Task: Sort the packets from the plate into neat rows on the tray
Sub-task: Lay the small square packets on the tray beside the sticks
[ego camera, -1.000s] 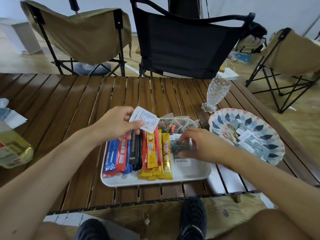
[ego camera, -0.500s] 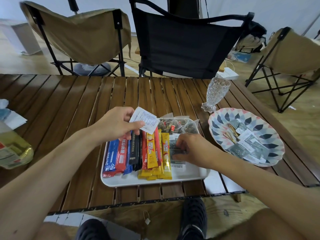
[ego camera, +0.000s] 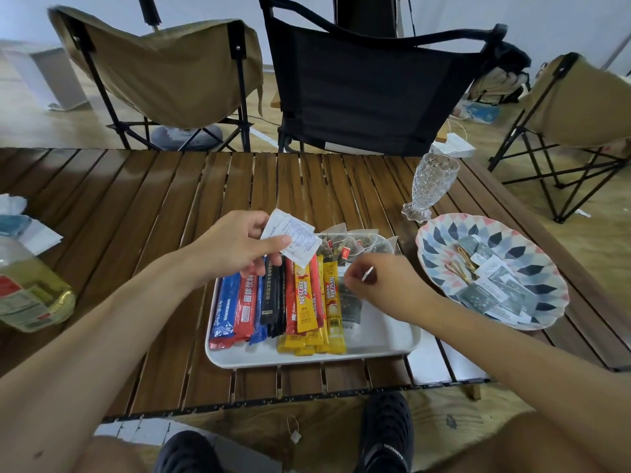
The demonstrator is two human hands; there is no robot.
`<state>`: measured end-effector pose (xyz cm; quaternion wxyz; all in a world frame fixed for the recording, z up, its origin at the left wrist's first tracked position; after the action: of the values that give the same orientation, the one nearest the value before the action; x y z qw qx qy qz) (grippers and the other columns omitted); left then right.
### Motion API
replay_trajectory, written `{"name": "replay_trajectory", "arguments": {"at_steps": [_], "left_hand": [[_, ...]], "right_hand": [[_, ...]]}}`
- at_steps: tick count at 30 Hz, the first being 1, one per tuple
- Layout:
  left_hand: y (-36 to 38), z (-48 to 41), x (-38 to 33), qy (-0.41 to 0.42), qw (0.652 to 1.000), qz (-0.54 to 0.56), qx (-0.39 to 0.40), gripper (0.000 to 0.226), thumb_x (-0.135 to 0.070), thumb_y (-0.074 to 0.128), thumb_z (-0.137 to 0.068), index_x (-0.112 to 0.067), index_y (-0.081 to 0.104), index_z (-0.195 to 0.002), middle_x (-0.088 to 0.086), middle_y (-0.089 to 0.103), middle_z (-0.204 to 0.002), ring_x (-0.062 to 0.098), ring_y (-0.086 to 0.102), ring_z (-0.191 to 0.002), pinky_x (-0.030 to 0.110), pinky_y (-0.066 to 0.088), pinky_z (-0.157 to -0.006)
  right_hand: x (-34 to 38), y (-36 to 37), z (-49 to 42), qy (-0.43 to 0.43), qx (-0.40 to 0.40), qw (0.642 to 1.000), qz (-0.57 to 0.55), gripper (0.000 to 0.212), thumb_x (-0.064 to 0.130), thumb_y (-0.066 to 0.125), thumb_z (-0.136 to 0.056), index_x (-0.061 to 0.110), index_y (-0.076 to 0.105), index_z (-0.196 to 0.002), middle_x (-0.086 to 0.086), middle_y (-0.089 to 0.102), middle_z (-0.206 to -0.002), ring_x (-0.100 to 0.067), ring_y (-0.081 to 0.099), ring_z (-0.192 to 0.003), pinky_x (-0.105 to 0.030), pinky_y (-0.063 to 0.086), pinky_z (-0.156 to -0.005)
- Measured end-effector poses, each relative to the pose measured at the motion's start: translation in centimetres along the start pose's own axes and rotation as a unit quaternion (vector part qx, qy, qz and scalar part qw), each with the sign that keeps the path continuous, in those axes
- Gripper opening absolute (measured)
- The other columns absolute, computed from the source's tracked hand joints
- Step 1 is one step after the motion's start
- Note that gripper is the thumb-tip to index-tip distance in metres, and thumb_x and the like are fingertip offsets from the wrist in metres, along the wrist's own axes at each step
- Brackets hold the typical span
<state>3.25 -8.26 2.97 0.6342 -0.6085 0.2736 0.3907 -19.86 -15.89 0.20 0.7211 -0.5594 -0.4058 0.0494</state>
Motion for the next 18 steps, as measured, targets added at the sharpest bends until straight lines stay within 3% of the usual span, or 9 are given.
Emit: {"name": "replay_trajectory", "arguments": {"at_steps": [5, 9, 11, 13, 18], "left_hand": [[0.7, 0.1, -0.5, 0.009, 0.999, 0.02, 0.033, 0.038, -0.043, 0.065, -0.099, -0.021, 0.066, -0.129, -0.002, 0.081, -0.089, 0.013, 0.073, -0.071, 0.025, 0.055, -0.063], [1.3, 0.2, -1.2, 0.018, 0.998, 0.036, 0.047, 0.042, -0.046, 0.066, -0.096, -0.019, 0.067, -0.127, 0.0, 0.081, -0.088, 0.011, 0.073, -0.069, 0.018, 0.053, -0.061], [1.5, 0.2, -1.2, 0.015, 0.998, 0.035, 0.046, 0.043, -0.049, 0.067, -0.093, -0.018, 0.069, -0.124, 0.0, 0.081, -0.086, 0.011, 0.072, -0.067, 0.02, 0.054, -0.059], [1.4, 0.2, -1.1, 0.011, 0.999, 0.029, 0.04, 0.047, -0.054, 0.066, -0.09, -0.018, 0.071, -0.119, 0.0, 0.08, -0.084, 0.011, 0.071, -0.065, 0.021, 0.054, -0.057], [0.4, 0.1, -0.1, 0.002, 0.999, 0.041, 0.01, 0.043, -0.053, 0.066, -0.091, -0.019, 0.072, -0.118, 0.005, 0.08, -0.085, 0.013, 0.069, -0.064, 0.025, 0.054, -0.057]], "right_hand": [[1.9, -1.8, -0.4, 0.005, -0.061, 0.981, -0.184, 0.032, 0.046, 0.076, -0.089, 0.025, 0.069, -0.112, 0.015, 0.073, -0.099, 0.0, 0.07, -0.089, -0.016, 0.059, -0.073], [2.4, -1.4, -0.9, 0.027, -0.046, 0.961, -0.271, 0.029, 0.036, 0.081, -0.087, 0.019, 0.072, -0.108, 0.005, 0.079, -0.092, -0.007, 0.075, -0.085, -0.018, 0.058, -0.065], [2.3, -1.7, -0.9, 0.023, -0.047, 0.956, -0.288, 0.021, 0.028, 0.083, -0.086, 0.015, 0.075, -0.101, 0.002, 0.08, -0.088, -0.006, 0.074, -0.078, -0.014, 0.053, -0.06], [2.2, -2.6, -0.7, -0.003, -0.058, 0.958, -0.28, 0.016, 0.024, 0.083, -0.086, 0.015, 0.077, -0.097, 0.003, 0.079, -0.087, -0.007, 0.073, -0.078, -0.015, 0.055, -0.065], [0.0, -5.5, 0.4, -0.062, -0.045, 0.979, -0.186, 0.011, 0.026, 0.082, -0.086, 0.021, 0.077, -0.095, 0.005, 0.077, -0.084, -0.007, 0.07, -0.073, -0.018, 0.056, -0.068]]}}
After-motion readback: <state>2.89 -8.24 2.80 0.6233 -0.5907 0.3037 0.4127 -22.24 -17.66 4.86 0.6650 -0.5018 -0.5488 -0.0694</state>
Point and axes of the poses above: each hand's wrist, its own z-axis away from the middle knuckle, its own y-axis out of the palm, x = y × z, the point moved 7 cm from there along -z, towards the middle knuckle
